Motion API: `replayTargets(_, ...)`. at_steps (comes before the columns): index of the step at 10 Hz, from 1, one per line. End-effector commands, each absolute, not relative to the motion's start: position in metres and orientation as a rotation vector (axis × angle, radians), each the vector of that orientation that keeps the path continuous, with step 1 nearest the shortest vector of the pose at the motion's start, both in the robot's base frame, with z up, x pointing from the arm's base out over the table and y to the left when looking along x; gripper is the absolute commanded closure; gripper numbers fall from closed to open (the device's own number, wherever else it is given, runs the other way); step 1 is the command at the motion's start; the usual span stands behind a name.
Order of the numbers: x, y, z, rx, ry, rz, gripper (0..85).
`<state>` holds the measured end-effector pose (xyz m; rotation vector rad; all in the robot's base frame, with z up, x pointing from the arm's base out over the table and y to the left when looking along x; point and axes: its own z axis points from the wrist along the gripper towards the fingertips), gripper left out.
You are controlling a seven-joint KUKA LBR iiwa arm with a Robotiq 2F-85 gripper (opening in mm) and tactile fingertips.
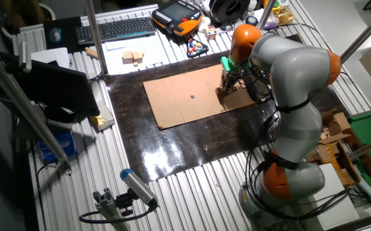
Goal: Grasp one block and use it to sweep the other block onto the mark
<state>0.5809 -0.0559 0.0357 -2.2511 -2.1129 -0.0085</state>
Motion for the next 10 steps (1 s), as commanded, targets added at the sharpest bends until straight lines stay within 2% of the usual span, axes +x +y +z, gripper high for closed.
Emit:
replayTargets(1,0.582,-0.055,0.037,-2.255,-2.114,-0.009,84.0)
replayTargets(10,0.581,-0.041,0.036,-2.291,-2.094,-0.006,84.0)
